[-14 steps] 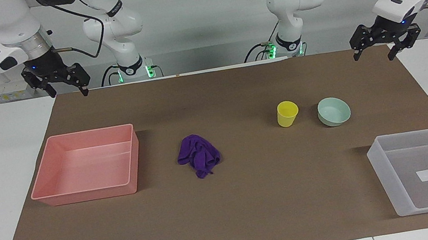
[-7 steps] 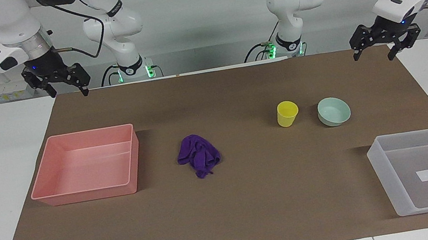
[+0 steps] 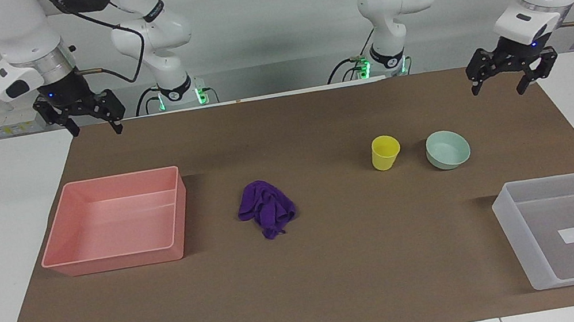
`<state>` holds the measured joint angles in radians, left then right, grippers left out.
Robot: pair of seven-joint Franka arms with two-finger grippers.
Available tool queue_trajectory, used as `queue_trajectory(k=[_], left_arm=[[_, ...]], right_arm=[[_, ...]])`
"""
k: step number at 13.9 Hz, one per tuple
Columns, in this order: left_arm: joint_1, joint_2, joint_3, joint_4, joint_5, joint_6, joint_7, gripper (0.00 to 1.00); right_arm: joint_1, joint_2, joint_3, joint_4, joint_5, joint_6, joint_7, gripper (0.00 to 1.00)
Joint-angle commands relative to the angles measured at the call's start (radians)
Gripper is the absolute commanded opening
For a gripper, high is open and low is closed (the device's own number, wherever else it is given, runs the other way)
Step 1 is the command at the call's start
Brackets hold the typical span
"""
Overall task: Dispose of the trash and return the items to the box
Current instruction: 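Grasp the purple cloth with the right gripper while the left gripper grasps the bowl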
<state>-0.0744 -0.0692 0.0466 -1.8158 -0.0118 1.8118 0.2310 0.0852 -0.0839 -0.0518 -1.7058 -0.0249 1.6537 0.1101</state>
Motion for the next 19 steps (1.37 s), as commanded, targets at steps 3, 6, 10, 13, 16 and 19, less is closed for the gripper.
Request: queue_trajectory(k=[3,6,10,13,16,19], left_arm=[[-0.007,-0.044,0.004,-0.198,0.010,0.150,-0.010,1.00],[0.007,-0.041,0.007,-0.321,0.010,0.285,-0.005,1.00],[0.053,-0.040,0.007,-0.425,0.010,0.394,-0.012,1.00],[0.071,-0.032,0.007,-0.500,0.009,0.494,-0.012,1.00],[0.093,-0.018,0.007,-0.531,0.009,0.537,-0.010,1.00],[0.093,0.003,0.006,-0.557,-0.038,0.593,-0.012,1.00]], right_arm=[[0.102,0.074,0.013,-0.097,0.002,0.219,0.083,1.00],[0.188,0.177,0.013,-0.121,0.000,0.375,0.083,1.00],[0.264,0.344,0.017,-0.143,0.003,0.618,0.114,1.00],[0.317,0.421,0.032,-0.158,0.025,0.713,0.158,1.00],[0.363,0.483,0.038,-0.169,0.037,0.794,0.160,1.00],[0.363,0.481,0.038,-0.210,0.037,0.833,0.112,1.00]])
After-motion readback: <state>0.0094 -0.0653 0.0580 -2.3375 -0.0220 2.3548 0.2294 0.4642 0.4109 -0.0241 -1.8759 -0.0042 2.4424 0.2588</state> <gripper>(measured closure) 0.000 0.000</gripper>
